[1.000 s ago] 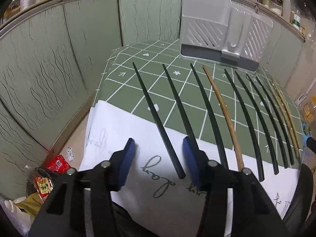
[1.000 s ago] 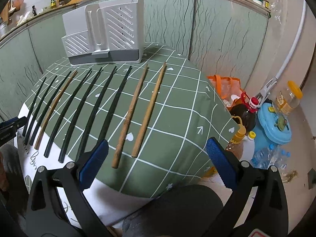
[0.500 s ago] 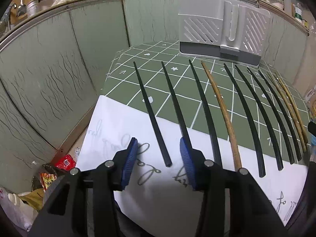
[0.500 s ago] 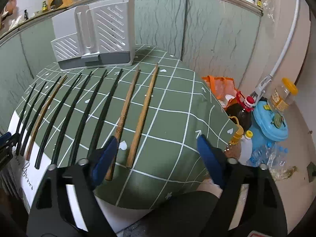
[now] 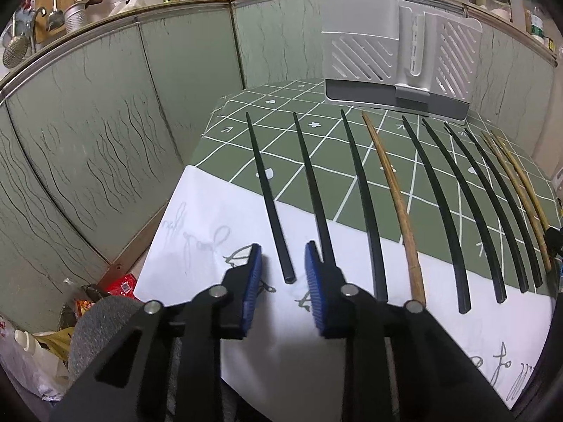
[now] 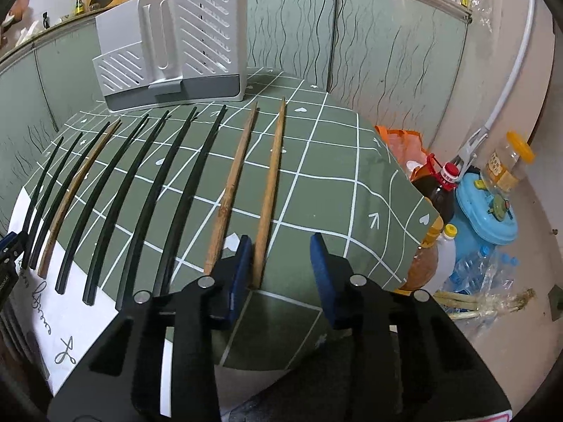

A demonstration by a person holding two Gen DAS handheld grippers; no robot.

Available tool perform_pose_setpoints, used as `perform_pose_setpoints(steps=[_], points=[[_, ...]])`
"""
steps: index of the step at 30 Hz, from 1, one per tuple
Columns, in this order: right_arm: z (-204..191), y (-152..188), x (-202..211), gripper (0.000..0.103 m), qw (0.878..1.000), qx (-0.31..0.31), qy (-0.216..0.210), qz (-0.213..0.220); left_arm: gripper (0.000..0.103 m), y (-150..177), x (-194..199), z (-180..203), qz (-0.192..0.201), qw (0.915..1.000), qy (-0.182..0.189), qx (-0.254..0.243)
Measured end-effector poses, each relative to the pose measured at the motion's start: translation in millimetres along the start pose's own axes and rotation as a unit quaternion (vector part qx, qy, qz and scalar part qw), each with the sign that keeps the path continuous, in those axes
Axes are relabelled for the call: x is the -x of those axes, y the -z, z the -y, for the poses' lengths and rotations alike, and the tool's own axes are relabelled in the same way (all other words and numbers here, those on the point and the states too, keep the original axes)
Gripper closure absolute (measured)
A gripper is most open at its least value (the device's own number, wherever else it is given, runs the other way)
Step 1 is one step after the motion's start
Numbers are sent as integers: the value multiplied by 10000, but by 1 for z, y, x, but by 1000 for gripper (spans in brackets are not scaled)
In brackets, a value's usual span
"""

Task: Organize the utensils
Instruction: 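Close the left tool on a black chopstick while the right tool closes on a wooden chopstick, then lift the black chopstick with the left tool while the right tool lifts the wooden chopstick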

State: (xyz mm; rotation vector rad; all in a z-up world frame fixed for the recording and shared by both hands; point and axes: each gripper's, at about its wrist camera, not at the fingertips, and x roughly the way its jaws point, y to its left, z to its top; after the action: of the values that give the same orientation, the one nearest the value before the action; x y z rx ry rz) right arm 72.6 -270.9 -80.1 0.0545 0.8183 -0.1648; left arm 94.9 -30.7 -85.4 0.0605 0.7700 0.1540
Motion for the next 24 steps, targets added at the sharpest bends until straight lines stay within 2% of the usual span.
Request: perform_pose_setpoints(steps=[5,10,15,24], points=[[-7,4,1,83,10000,-10,39,77,92,3,0,1,55,9999,-118,67],[-11,6,1,95,9999,-120,30,66,94,4,0,3,68,9997,-222,-6],[-14,6,1,97,9998,-157,123,74,95,6,0,1,62,9998,-177,35],[-9,4,5,97,9997,-228,3,17,96,1,0,-8,-62,9999,52,110]])
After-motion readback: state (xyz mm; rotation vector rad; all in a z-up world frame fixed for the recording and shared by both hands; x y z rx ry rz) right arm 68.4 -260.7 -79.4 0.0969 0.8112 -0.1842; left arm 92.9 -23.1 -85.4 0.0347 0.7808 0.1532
